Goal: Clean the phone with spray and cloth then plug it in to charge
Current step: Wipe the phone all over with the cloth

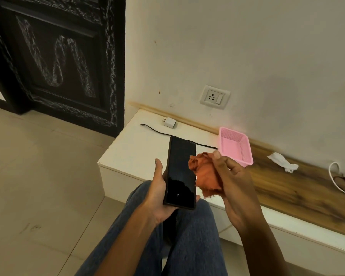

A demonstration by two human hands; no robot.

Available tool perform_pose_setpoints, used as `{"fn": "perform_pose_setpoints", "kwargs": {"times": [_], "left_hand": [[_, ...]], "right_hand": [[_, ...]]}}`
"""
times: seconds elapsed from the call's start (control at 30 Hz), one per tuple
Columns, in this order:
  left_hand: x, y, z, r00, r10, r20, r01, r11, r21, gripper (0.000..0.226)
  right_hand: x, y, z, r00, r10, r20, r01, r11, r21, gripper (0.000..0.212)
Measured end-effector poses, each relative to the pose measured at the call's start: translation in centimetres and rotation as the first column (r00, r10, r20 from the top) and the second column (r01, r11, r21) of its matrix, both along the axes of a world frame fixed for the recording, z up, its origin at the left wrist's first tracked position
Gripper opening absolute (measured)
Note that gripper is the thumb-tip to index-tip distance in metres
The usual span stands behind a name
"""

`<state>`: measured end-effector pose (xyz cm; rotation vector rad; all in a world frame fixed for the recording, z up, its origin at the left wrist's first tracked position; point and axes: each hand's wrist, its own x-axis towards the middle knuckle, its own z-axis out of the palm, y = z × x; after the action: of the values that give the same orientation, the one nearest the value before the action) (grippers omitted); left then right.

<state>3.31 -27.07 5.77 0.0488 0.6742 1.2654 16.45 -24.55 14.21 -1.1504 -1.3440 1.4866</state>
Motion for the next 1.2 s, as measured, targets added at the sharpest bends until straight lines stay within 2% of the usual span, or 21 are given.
{"fn": "perform_pose_setpoints", "kwargs": {"times": [0.1,0.2,0.23,0.33,0.47,0.53,0.67,0.93,1.03,1.2], "left_hand": [[0.1,-0.2,0.0,1.000,-0.012,-0.023,0.012,1.000,-0.002,0.084],[-0.1,-0.3,0.2,1.000,-0.022,-0.020,0.022,1.000,0.001,0.087],[-0.1,-0.3,0.3,0.999,-0.025,-0.021,0.025,1.000,-0.001,0.087],[-0.1,-0.1,0.2,1.000,-0.008,-0.030,0.009,1.000,0.004,0.083],[0.1,-0.1,0.2,0.999,-0.032,-0.038,0.032,0.999,0.004,0.085],[0.1,-0.2,0.2,0.998,-0.039,-0.045,0.039,0.999,0.005,0.086],[0.2,-0.2,-0.1,1.000,-0.001,-0.019,0.001,1.000,0.018,0.081],[0.4,0.0,-0.1,1.000,-0.004,0.016,0.004,1.000,-0.008,0.083],[0.3,0.0,-0.2,1.000,0.000,0.000,0.000,1.000,-0.015,0.083],[0.1,-0.1,-0.2,1.000,-0.013,-0.005,0.013,1.000,0.012,0.082]], "right_hand": [[0.2,0.3,-0.3,0.999,0.043,-0.017,-0.044,0.996,-0.078,0.043],[0.7,0.3,-0.2,0.973,0.159,-0.167,-0.188,0.966,-0.176,0.055],[0.9,0.4,-0.3,0.973,0.188,-0.137,-0.209,0.965,-0.160,0.058],[1.3,0.6,-0.1,0.970,0.200,0.139,-0.202,0.979,0.001,0.061],[1.4,0.4,0.5,0.947,0.305,0.096,-0.309,0.951,0.024,0.048],[1.3,0.5,0.6,0.942,0.279,0.189,-0.300,0.949,0.095,0.043],[1.4,0.7,-0.1,0.961,0.243,0.130,-0.257,0.962,0.098,0.042],[1.0,0.7,-0.4,0.962,0.090,0.257,-0.165,0.943,0.288,0.027],[0.8,0.7,-0.7,0.928,-0.006,0.372,-0.154,0.904,0.399,0.022],[0.7,0.7,-0.8,0.904,-0.096,0.417,-0.116,0.883,0.454,0.029]]}}
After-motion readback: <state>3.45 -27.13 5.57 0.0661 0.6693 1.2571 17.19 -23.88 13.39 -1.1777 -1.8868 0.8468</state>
